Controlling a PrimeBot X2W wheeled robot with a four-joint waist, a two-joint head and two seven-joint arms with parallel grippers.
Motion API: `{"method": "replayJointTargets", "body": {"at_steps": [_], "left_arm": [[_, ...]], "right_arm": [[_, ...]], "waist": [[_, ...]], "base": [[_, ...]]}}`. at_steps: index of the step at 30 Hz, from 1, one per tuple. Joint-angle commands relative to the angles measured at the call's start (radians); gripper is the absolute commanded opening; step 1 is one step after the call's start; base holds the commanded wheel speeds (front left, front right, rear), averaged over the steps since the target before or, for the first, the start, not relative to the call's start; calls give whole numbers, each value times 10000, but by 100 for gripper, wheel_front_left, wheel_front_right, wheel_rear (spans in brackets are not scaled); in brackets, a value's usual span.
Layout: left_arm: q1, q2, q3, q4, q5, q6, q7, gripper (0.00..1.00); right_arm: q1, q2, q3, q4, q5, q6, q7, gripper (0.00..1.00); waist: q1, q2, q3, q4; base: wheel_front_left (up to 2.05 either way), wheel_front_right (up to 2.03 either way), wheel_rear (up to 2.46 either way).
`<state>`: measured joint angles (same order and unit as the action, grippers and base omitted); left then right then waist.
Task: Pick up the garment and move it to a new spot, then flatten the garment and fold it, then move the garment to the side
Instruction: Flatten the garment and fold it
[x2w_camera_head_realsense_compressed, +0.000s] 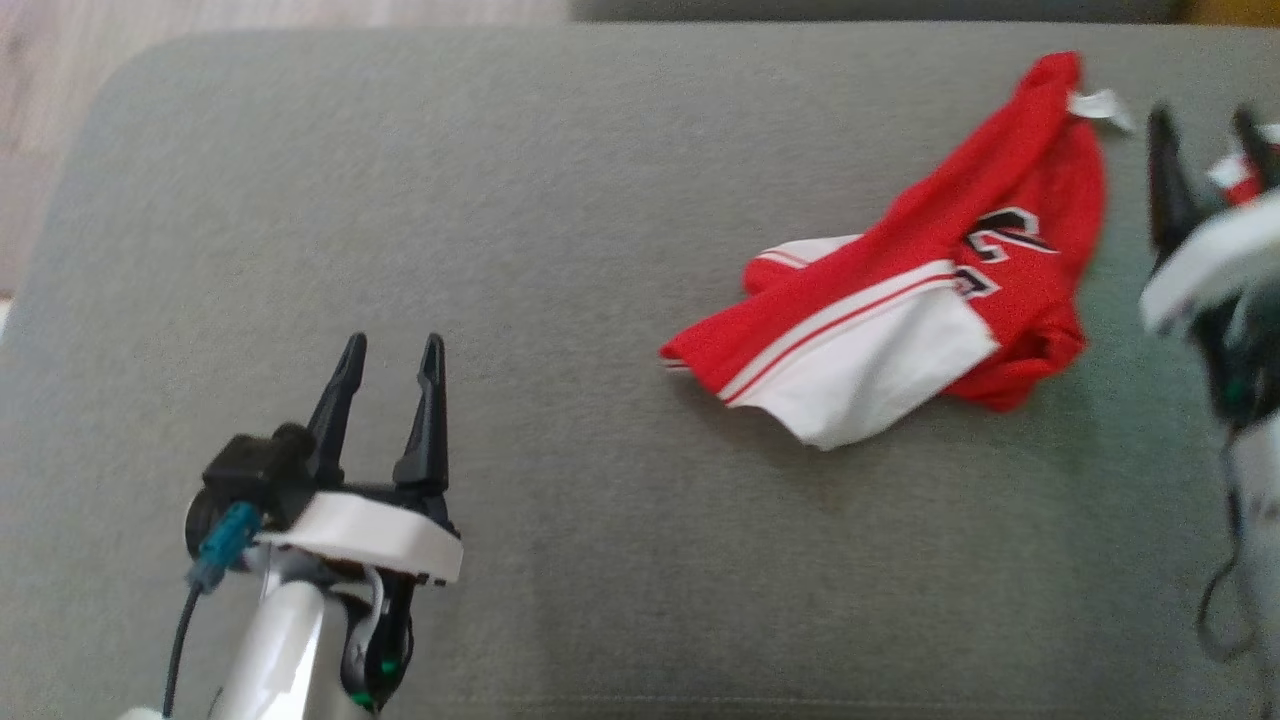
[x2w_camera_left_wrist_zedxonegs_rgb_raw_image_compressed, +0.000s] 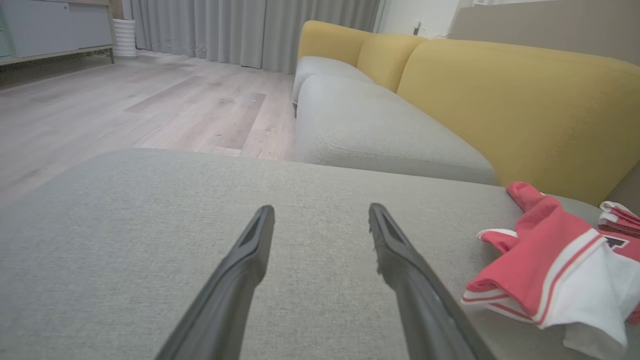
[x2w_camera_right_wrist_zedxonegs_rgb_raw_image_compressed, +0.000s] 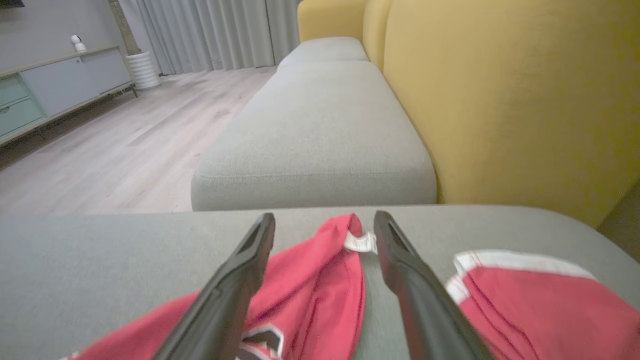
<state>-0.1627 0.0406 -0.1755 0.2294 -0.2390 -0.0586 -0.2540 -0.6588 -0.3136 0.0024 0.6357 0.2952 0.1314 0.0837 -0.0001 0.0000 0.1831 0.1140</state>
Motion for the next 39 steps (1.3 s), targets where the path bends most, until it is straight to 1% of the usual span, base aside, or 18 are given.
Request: {"method": "replayJointTargets", "body": {"at_steps": [1, 7, 10, 13, 16, 18, 21, 23, 28, 31, 34, 39], "left_arm": [[-120, 124, 402, -297, 55, -14, -78, 100], [9, 116, 377, -356, 56, -21, -78, 100], [-21, 119, 345, -344, 97, -62, -78, 100], [-59, 126, 297, -290, 135, -104, -78, 100], [-82, 126, 237, -224, 114, -148, -78, 100], [-121, 122, 91, -140, -79, -252, 7, 100], [-199, 113, -573, 2, -571, -496, 746, 100], [-253, 106, -1214, -31, -1132, -614, 1317, 100], [-594, 100, -2844, 87, -2816, -698, 3257, 100], [-1050, 99, -3443, 332, -3473, -707, 4074, 100], [-1576, 99, -3762, 638, -4136, -680, 4392, 100], [-2348, 98, -4223, 1263, -4804, -470, 4512, 100]], "right_arm": [[702, 204, 22, -1031, 226, -7, -349, 100], [3191, 1062, -574, -3349, 289, -7, -1148, 100], [3936, 1420, -672, -4188, 257, -7, -1412, 100], [4351, 1638, -674, -4644, 274, -7, -1418, 100], [4461, 1691, -663, -4796, 250, -7, -1363, 100], [4505, 1731, -703, -4916, 266, -7, -1327, 100], [4550, 1759, -770, -5018, 281, -7, -1285, 100], [4583, 1799, -799, -5081, 290, -7, -1265, 100], [4544, 1847, -908, -5221, 232, -7, -1255, 100], [4449, 1925, -843, -5280, 202, -7, -1262, 100], [4337, 2023, -817, -5261, 205, -7, -1317, 100], [4205, 2168, -730, -5071, 229, -7, -1475, 100]], "waist": [[1, 0, -552, -655], [1, 0, -676, -1013], [1, 0, -658, -1126], [1, 0, -646, -1235], [1, 0, -639, -1303], [1, 0, -626, -1369], [1, 0, -589, -1459], [1, 0, -525, -1529], [1, 0, -180, -1736], [1, 0, 83, -1932], [1, 0, 317, -2164], [1, 0, 501, -2542]], "base": [[0, 0, 0], [0, 0, 0], [0, 0, 0], [0, 0, 0], [0, 0, 0], [0, 0, 0], [0, 0, 0], [0, 0, 0], [0, 0, 0], [0, 0, 0], [0, 0, 0], [0, 0, 0]]}}
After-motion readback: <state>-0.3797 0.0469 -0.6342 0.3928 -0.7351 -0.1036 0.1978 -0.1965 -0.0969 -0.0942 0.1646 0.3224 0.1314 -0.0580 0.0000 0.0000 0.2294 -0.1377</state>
